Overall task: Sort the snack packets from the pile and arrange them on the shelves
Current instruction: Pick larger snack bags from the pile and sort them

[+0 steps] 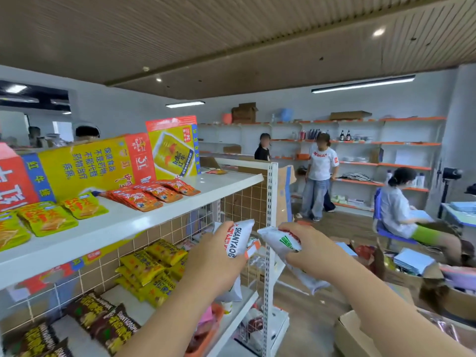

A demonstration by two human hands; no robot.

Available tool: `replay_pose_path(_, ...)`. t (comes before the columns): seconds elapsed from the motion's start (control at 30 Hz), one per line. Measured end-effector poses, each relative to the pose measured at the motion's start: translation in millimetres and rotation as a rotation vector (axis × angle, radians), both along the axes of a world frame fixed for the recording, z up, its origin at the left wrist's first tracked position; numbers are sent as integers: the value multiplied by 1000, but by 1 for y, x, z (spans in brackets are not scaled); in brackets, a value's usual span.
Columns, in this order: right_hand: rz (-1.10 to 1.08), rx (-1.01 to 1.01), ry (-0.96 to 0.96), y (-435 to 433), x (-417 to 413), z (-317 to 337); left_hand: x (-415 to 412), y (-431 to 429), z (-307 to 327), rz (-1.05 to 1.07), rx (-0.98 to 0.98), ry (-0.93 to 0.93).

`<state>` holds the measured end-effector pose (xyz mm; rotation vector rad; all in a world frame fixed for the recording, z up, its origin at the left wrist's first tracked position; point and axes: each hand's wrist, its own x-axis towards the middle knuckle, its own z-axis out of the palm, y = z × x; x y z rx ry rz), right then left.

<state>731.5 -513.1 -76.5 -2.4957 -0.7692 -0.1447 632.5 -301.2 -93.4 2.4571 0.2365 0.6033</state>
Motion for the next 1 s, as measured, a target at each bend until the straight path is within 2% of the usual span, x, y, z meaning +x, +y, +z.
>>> replay_pose_path(0.37,34,-58,59,91,140,-66,140,91,-68,62,-41,129)
replay_pose_path(0.53,9,-24,106,126,204,-80,203,125,-90,74,-70,163)
replay_pose_path(0.77,32,-6,155,158,273,-99,252,139,-111,107,-122,138)
replay_pose_path(1.0,185,5,216,191,344,-133,300,147,-136,277,-141,141)
